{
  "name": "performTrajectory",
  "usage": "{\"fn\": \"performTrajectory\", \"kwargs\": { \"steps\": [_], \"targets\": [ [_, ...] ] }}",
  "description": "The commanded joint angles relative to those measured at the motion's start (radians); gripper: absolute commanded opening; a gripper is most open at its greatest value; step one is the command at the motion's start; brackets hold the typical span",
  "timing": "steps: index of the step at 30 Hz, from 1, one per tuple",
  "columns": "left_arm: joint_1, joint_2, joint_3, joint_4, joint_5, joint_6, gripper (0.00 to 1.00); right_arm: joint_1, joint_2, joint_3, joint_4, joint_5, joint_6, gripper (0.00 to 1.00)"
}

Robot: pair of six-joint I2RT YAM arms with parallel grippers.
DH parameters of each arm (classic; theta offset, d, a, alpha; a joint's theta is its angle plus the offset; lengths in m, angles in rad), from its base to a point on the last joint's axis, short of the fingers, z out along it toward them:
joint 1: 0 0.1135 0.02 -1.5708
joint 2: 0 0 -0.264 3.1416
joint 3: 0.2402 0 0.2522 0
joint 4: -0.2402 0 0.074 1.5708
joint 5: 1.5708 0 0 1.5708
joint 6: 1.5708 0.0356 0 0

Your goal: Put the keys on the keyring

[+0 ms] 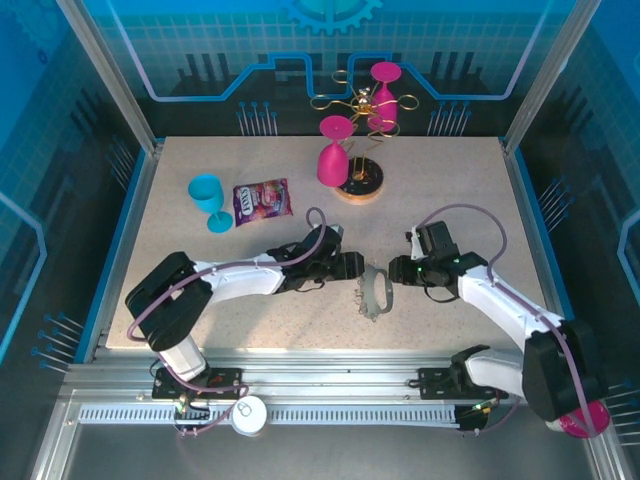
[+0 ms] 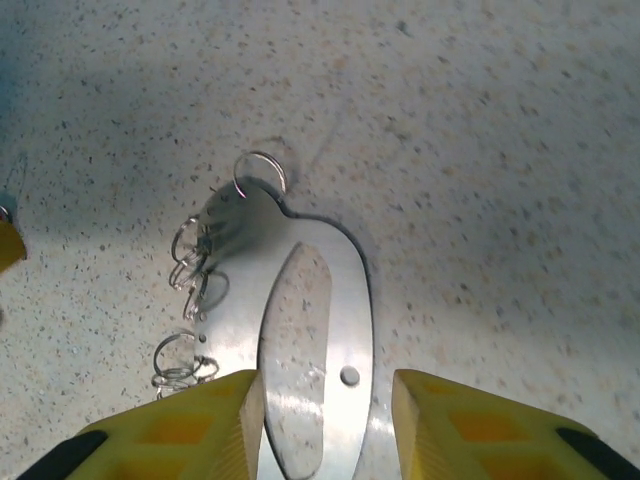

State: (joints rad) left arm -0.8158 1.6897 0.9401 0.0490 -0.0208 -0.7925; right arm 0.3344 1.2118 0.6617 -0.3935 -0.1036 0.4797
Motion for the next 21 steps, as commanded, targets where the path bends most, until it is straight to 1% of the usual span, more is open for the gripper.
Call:
{"fn": "performTrajectory", "kwargs": {
  "steps": [1,5,8,10,15,21],
  "targets": [
    [0.000,-0.004,0.016,-0.042,-0.018,-0.084,0.68,-0.006,0.083,0.066,0.081,-0.060,-0.081,0.38],
    [-0.002,-0.015,-0.032,-0.008,0.016,-0.160,0.66,-0.008,0.204,0.140,0.089,-0.108,-0.153,0.38],
    [-0.007,-0.032,-0.091,0.041,0.021,-0.211,0.65,-0.007,0.310,0.211,0.059,-0.132,-0.224,0.34],
    [-0.009,-0.052,-0.124,0.059,0.017,-0.231,0.65,-0.008,0.372,0.277,0.027,-0.120,-0.261,0.34],
    [-0.008,-0.132,-0.185,0.047,-0.021,-0.233,0.64,-0.008,0.454,0.342,-0.036,-0.093,-0.323,0.38],
    [-0.007,-0.215,-0.230,0.026,-0.077,-0.220,0.64,-0.006,0.513,0.385,-0.069,-0.089,-0.339,0.38]
  ]
}}
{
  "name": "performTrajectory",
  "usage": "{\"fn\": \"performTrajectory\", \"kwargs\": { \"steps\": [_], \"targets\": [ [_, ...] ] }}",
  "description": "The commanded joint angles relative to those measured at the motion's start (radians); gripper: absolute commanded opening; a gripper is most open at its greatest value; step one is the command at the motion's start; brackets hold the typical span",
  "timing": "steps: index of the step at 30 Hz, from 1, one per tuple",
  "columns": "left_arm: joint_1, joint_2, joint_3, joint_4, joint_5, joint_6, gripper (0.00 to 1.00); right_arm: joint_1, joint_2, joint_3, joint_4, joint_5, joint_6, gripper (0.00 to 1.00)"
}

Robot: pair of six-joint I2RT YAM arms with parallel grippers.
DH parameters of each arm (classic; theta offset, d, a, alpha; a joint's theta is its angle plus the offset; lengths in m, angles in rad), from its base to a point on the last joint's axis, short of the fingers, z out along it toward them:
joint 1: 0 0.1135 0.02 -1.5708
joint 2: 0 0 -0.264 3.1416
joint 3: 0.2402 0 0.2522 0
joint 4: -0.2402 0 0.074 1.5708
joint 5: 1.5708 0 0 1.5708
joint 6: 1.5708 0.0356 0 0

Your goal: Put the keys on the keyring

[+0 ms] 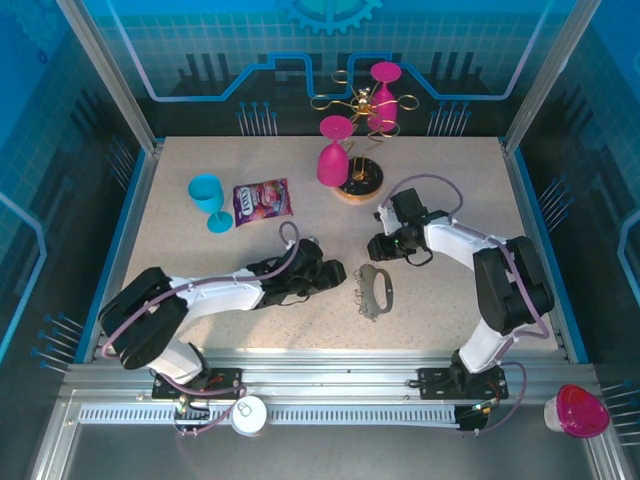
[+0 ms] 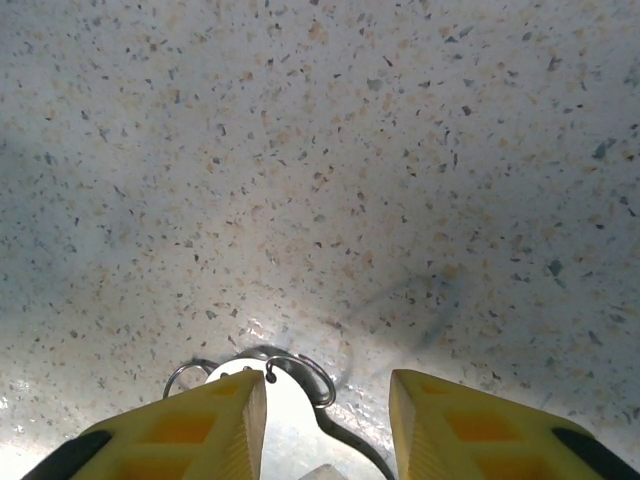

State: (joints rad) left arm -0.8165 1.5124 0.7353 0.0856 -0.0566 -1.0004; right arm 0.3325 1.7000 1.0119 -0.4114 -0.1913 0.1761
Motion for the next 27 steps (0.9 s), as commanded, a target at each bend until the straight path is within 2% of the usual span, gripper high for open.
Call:
{"fn": "performTrajectory", "kwargs": {
  "steps": [1,10,19,27],
  "targets": [
    [-0.007,-0.049,-0.030,-0.013,-0.045,-0.012,0.64,-0.002,0.036,0.041,-0.056,0.001,-0.036,0.38],
    [-0.006,-0.120,-0.087,-0.004,-0.084,-0.024,0.63,0.016,0.107,0.073,-0.077,-0.010,-0.046,0.38],
    [-0.006,-0.161,-0.111,-0.014,-0.112,-0.023,0.61,0.041,0.136,0.094,-0.087,-0.054,-0.058,0.33],
    [-0.006,-0.172,-0.119,-0.018,-0.116,-0.024,0.60,0.042,0.120,0.080,-0.101,-0.126,-0.069,0.37]
  ]
}}
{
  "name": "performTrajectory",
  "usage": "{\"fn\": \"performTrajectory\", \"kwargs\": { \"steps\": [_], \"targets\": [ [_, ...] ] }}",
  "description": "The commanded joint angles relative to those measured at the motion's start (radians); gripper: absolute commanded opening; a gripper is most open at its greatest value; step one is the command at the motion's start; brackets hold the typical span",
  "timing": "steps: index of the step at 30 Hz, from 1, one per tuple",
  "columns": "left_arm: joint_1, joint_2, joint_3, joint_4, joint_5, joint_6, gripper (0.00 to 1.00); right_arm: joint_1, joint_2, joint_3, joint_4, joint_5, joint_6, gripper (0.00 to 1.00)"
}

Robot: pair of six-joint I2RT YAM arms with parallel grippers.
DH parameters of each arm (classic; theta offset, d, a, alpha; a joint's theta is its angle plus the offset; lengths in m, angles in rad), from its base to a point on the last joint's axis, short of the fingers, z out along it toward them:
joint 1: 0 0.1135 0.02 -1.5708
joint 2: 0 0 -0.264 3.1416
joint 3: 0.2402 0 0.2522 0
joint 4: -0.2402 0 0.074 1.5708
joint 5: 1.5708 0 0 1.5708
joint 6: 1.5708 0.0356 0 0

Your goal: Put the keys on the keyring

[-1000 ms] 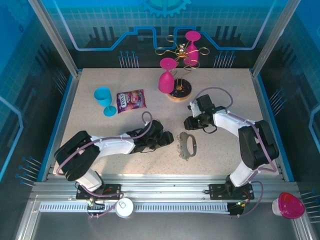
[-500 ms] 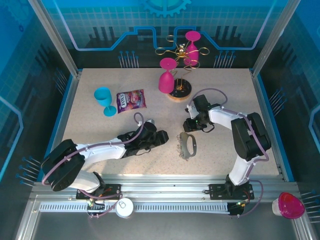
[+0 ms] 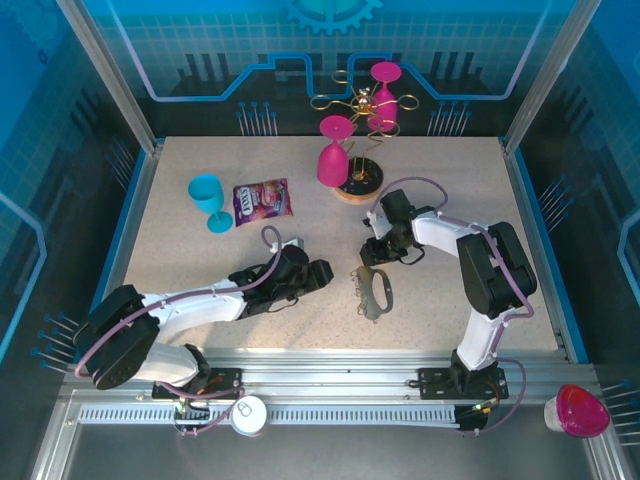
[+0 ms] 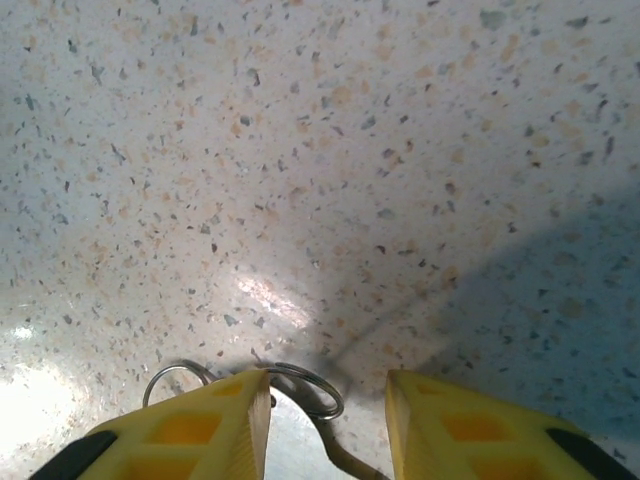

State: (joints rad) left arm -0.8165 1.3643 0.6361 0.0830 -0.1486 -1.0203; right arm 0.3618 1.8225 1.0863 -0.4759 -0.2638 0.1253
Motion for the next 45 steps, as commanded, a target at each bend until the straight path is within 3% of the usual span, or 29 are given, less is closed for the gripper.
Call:
{"fn": "performTrajectory", "kwargs": {
  "steps": [1,8,11,14,18,22,25,28,33,39,45],
  "targets": [
    [-0.006,-0.024,-0.021,-0.015,-0.023,-0.005,0.60,0.014,-0.007,0.002,-0.038,-0.065,-0.021,0.37],
    [-0.006,-0.016,-0.024,-0.002,-0.008,-0.004,0.59,0.019,-0.045,-0.023,-0.041,-0.192,-0.031,0.36],
    [-0.006,-0.014,-0.026,0.002,-0.005,-0.006,0.59,0.020,-0.069,-0.026,-0.043,-0.187,-0.027,0.38],
    [-0.007,-0.020,-0.026,0.002,-0.005,-0.008,0.59,0.020,-0.094,-0.024,-0.045,-0.103,0.006,0.38],
    [-0.006,-0.030,-0.035,0.003,-0.015,-0.014,0.59,0.048,-0.108,-0.017,-0.044,0.118,0.158,0.37],
    [-0.007,-0.036,-0.038,-0.003,-0.025,-0.018,0.59,0.156,-0.103,0.048,-0.156,0.339,0.438,0.43],
    [-0.006,-0.040,-0.042,-0.008,-0.033,-0.021,0.60,0.224,-0.127,0.069,-0.195,0.402,0.659,0.46],
    [-0.007,-0.044,-0.042,-0.008,-0.039,-0.020,0.60,0.244,-0.147,0.062,-0.205,0.396,0.849,0.49],
    [-0.006,-0.061,-0.051,-0.008,-0.040,-0.021,0.60,0.234,-0.182,0.002,-0.167,0.360,1.036,0.48],
    [-0.006,-0.075,-0.066,0.003,-0.048,-0.026,0.60,0.229,-0.134,-0.011,-0.098,0.274,1.096,0.46],
    [-0.006,-0.099,-0.082,-0.002,-0.055,-0.026,0.60,0.214,-0.096,-0.016,-0.060,0.271,1.098,0.39]
  ]
}}
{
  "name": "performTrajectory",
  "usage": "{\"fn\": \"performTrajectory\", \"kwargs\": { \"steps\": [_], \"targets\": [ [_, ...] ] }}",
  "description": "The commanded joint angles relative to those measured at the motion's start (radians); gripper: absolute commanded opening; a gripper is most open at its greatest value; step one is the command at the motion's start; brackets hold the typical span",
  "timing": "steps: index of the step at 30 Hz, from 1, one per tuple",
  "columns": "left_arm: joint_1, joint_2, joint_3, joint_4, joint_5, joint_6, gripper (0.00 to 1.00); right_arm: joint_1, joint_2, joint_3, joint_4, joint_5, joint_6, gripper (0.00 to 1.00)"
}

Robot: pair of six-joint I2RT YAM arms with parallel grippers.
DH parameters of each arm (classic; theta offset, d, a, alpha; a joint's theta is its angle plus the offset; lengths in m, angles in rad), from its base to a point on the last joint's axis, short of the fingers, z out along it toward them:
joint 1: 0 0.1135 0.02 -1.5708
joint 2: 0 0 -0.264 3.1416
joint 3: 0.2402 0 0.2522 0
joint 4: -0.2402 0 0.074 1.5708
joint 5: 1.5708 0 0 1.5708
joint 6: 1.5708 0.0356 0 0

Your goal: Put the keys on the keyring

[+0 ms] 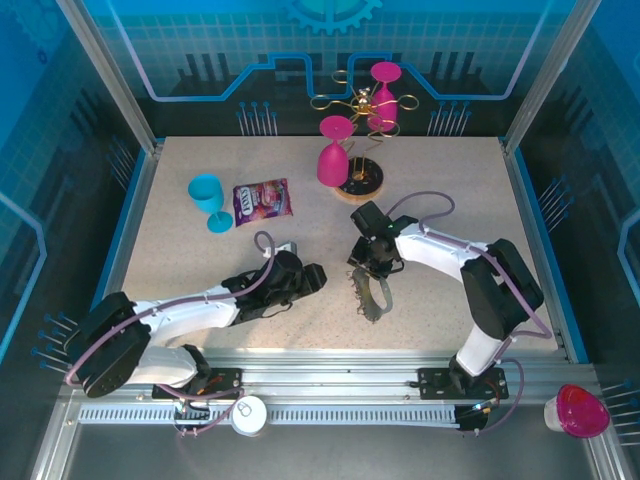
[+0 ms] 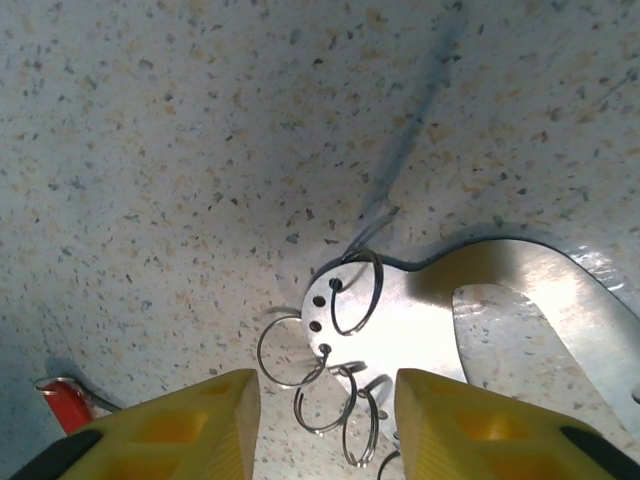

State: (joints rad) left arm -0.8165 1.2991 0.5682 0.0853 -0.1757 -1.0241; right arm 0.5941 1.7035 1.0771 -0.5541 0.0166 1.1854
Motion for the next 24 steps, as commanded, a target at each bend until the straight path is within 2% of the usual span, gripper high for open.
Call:
{"fn": "performTrajectory", "kwargs": {
  "steps": [1,18,24],
  "targets": [
    [-0.006,-0.037,-0.017,-0.005,-0.030,-0.022,0.60,-0.024,0.031,-0.003,0.017,-0.008,0.033,0.37],
    [-0.007,-0.055,-0.025,-0.015,-0.042,-0.024,0.60,-0.056,0.081,0.006,0.037,-0.031,0.022,0.22],
    [-0.006,-0.059,-0.029,-0.018,-0.044,-0.025,0.59,-0.063,0.090,0.003,0.042,-0.037,0.020,0.11]
  ]
}}
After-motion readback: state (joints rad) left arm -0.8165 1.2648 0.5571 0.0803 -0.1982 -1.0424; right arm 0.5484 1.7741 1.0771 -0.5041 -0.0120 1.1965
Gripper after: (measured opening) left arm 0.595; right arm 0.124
